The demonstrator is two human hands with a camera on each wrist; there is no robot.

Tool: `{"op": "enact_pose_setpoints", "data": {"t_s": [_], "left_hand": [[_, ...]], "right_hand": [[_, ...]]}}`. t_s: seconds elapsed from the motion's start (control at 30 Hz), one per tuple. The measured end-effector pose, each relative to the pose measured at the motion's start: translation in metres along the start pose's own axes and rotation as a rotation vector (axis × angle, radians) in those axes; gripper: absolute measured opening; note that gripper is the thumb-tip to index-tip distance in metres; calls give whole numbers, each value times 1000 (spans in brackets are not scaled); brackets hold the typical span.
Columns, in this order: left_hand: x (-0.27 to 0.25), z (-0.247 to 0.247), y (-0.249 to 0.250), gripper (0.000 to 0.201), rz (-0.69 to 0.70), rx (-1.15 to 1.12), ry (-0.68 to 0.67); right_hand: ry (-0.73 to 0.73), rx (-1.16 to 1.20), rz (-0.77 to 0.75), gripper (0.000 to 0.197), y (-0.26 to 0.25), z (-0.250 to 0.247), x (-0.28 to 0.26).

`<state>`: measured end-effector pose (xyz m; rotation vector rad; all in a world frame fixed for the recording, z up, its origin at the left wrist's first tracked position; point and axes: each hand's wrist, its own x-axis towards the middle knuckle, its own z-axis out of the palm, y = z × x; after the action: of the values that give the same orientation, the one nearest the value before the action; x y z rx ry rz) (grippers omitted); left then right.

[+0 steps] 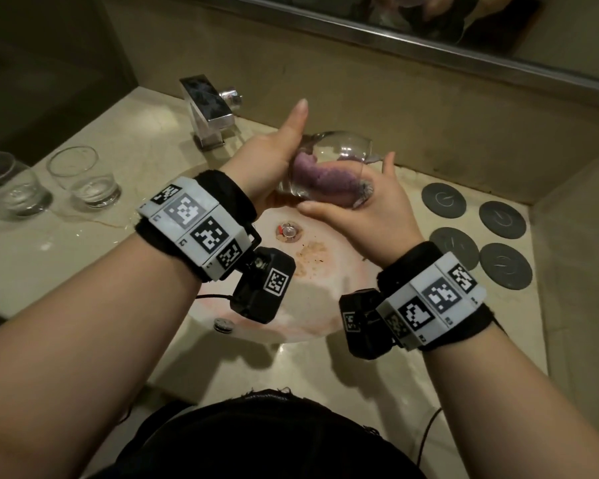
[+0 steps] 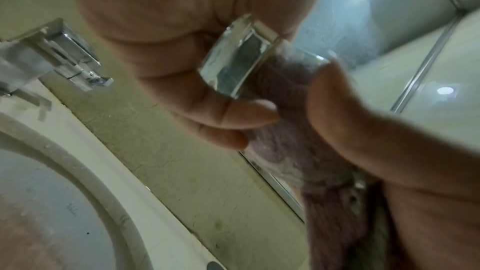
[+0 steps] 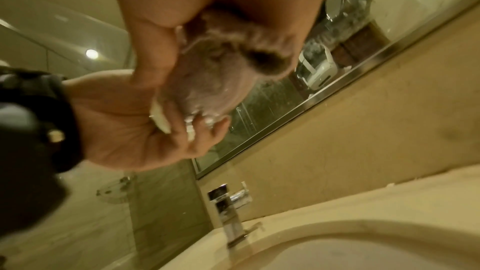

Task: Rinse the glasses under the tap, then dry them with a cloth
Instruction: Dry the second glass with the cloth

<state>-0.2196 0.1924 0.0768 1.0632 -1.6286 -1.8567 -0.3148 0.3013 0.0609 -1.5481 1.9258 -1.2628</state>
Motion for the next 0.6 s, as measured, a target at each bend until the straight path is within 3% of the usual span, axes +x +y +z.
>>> {"op": "enact_pose_setpoints", "data": {"t_s": [0.1, 0.23, 0.3, 0.33, 0.4, 0.47, 0.53, 0.6], "left_hand": [[1, 3, -2, 55, 86, 132, 4], [-1, 3, -6, 29, 529, 558, 18], [3, -4, -8, 29, 607, 612, -61], [5, -6, -9, 30, 570, 595, -99], [6, -7, -6, 33, 389, 413, -138], [4, -6, 0, 53, 105, 122, -179], [2, -8, 3, 82, -110, -1, -289], [1, -10, 3, 90, -146, -9, -334]], "right_hand": [[57, 283, 138, 32, -4, 7, -2], [-1, 1059, 467, 28, -9, -4, 2], [0, 1032, 506, 17, -10, -8, 4], [12, 908, 484, 15, -9, -9, 4], [53, 593, 365, 28, -5, -9, 7], [43, 412, 193, 34, -9, -10, 6], [-12, 220, 57, 31, -5, -11, 6], [-30, 110, 14, 27, 2, -14, 8]]}}
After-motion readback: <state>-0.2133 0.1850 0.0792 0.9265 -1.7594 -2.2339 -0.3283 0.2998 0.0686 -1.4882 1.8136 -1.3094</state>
